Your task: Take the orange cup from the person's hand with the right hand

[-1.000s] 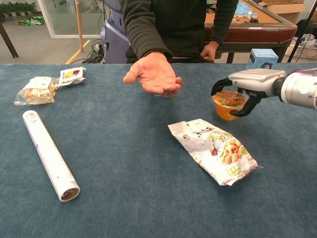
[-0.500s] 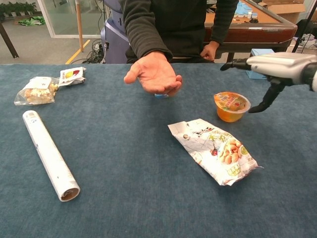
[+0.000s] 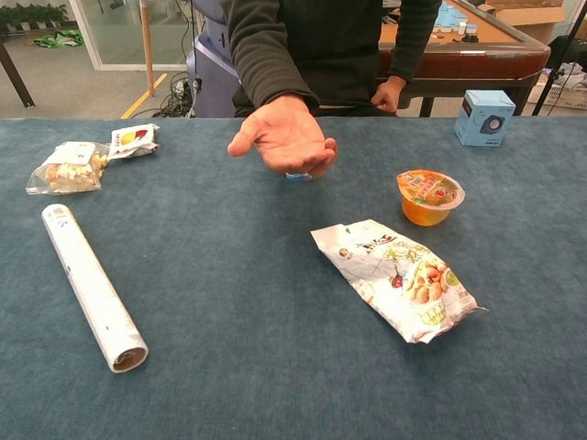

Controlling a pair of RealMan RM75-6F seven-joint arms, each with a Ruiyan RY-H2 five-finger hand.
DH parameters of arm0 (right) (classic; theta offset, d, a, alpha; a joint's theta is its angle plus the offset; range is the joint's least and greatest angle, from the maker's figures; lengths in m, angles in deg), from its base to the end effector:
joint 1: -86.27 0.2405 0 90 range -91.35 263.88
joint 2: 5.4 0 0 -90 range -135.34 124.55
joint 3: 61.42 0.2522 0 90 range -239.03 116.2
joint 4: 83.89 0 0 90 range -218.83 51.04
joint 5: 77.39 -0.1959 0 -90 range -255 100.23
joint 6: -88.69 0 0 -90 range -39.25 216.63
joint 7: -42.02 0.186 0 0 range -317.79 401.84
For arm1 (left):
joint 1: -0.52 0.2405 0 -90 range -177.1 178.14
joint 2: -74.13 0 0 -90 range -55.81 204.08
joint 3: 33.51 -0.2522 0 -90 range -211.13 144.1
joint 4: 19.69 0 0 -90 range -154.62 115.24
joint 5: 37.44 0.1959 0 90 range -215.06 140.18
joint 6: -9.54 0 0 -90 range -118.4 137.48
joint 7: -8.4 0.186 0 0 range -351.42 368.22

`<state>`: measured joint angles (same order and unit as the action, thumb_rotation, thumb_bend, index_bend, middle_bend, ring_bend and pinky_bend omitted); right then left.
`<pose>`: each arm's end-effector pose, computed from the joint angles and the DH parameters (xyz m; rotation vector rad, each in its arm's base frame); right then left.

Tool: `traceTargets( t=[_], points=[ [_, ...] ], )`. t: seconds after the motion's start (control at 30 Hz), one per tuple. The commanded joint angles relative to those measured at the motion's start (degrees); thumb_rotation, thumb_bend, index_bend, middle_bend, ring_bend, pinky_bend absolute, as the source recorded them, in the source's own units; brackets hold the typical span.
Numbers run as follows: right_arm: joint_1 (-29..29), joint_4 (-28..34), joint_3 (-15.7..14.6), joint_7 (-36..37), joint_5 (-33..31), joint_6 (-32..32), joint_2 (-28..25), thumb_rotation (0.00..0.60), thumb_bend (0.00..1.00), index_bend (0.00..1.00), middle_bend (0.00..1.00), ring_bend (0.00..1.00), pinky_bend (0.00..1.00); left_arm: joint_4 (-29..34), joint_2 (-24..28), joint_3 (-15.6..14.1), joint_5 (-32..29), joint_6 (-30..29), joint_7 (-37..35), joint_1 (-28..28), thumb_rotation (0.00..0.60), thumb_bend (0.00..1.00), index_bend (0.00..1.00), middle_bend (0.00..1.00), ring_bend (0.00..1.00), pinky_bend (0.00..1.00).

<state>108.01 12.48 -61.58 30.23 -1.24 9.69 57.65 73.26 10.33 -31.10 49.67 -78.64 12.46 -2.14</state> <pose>-0.2572 -0.2927 0.1531 1.5537 -0.7783 0.8228 -0.3017 0.2082 0.1773 -1.3754 -0.8343 -0.8669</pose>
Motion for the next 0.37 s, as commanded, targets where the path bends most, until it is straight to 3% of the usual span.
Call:
traceTargets(
  t=[0.03, 0.37],
  points=[
    [-5.39, 0.71, -2.12, 2.48, 3.06, -5.77, -1.32, 0.6, 0.2, 0.13, 0.2, 0.1, 0.23, 0.15, -0.09, 0.07, 0.09, 0.0, 0.11, -0.12, 0.6, 0.21, 0.14, 0.07, 0.09, 0.02],
    [-11.7, -0.82, -3.49, 4.89, 7.29, -10.7, -0.61, 0.6, 0.21, 0.18, 0.23, 0.12, 0.24, 1.1, -0.23, 0.03, 0.67, 0.34, 1.23, -0.72, 0.6, 0.21, 0.14, 0.07, 0.09, 0.02]
  ],
)
